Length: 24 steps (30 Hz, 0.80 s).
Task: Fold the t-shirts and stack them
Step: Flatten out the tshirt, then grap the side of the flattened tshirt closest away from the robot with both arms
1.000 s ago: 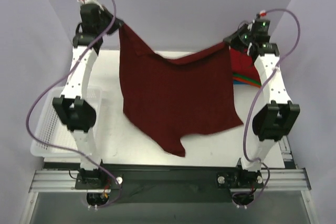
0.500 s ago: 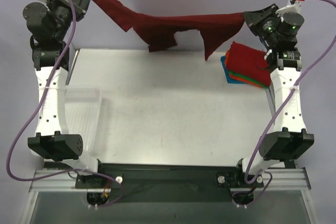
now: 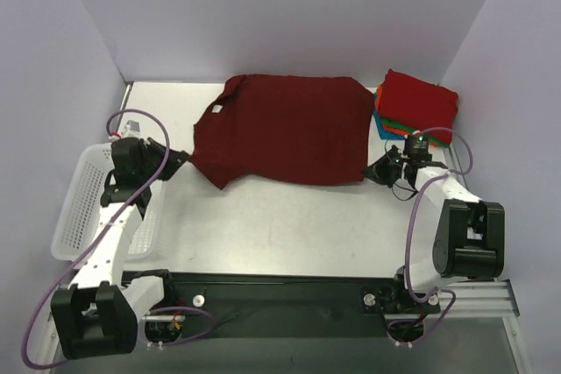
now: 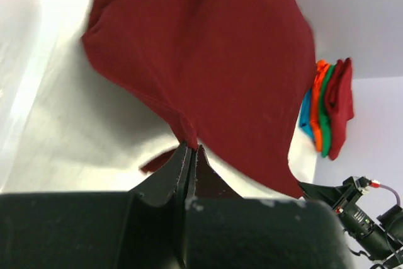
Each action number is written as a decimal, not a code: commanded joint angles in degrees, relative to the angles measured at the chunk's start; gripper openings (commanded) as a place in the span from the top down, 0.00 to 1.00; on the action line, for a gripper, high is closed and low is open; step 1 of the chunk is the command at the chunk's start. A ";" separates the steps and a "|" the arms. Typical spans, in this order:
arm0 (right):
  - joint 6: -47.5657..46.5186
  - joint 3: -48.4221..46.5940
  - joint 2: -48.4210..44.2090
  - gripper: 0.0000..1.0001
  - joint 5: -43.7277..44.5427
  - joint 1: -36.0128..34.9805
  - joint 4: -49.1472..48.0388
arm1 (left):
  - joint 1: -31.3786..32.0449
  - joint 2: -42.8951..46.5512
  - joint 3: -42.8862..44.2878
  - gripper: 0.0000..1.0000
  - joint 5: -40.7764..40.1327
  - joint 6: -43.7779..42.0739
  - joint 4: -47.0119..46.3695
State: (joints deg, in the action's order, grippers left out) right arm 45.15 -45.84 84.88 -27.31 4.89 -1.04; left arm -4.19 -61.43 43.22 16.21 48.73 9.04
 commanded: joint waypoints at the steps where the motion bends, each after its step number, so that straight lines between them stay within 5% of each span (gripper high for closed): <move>1: -1.11 3.21 -1.04 1.00 -0.64 -0.14 -1.07 | 0.05 8.33 -2.52 1.00 -3.10 -5.12 2.81; 14: -4.98 14.81 -13.14 1.00 6.73 3.38 10.08 | 1.46 27.06 -7.80 1.00 -8.29 -6.46 27.68; 24: -6.47 18.42 -19.23 1.00 9.91 4.78 14.57 | 10.68 29.01 -10.52 1.00 -14.36 -0.22 29.03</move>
State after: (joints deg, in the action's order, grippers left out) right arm 40.25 -27.40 66.35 -19.46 9.32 10.13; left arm 4.32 -31.31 32.95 4.91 46.37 38.50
